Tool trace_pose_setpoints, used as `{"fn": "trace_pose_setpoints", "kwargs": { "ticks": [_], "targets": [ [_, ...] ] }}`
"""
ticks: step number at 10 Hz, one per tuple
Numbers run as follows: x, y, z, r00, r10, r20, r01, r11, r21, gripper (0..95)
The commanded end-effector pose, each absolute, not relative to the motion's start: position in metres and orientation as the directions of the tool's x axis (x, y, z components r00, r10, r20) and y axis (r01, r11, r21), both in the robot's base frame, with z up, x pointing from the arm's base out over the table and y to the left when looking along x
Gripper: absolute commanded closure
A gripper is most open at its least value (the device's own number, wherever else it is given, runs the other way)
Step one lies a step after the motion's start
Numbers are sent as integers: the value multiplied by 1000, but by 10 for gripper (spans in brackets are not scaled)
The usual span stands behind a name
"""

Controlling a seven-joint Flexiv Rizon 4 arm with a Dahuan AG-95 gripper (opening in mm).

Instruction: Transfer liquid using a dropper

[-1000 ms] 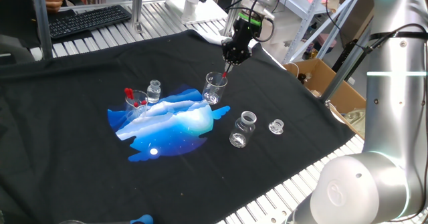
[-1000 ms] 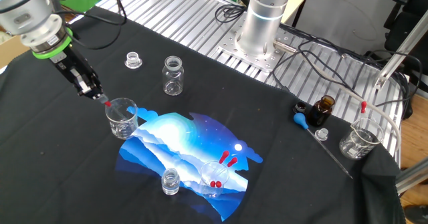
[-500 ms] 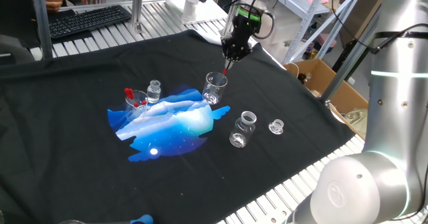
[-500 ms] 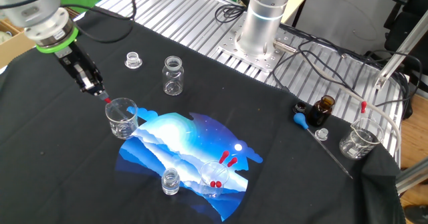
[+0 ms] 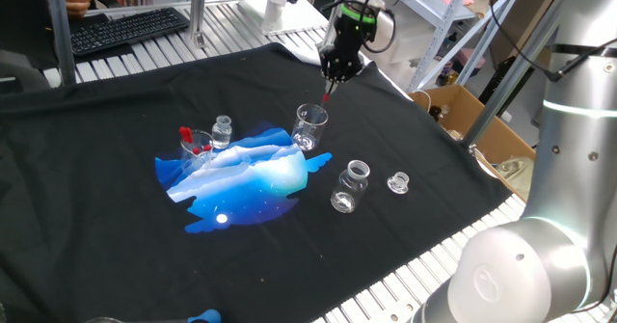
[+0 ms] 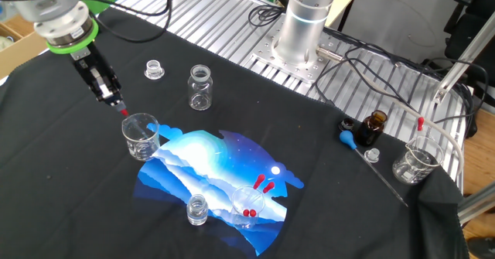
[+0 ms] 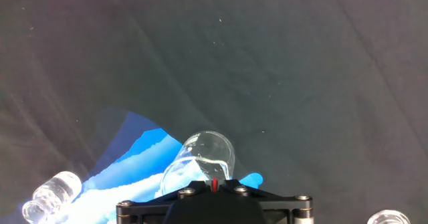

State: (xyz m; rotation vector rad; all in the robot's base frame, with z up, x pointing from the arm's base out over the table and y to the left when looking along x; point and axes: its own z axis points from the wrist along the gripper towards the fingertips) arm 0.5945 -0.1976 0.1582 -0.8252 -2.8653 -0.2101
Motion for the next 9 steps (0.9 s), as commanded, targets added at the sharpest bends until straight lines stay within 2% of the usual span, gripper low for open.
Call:
{"fn": "trace_pose_setpoints", "kwargs": {
  "ticks": [1, 4, 9],
  "targets": [
    [593, -196, 166, -841, 519, 151, 532, 844, 64, 950],
    [594, -193, 177, -840, 525, 137, 534, 845, 38, 950],
    [597, -177, 215, -839, 532, 110, 533, 846, -29, 950]
  ]
}}
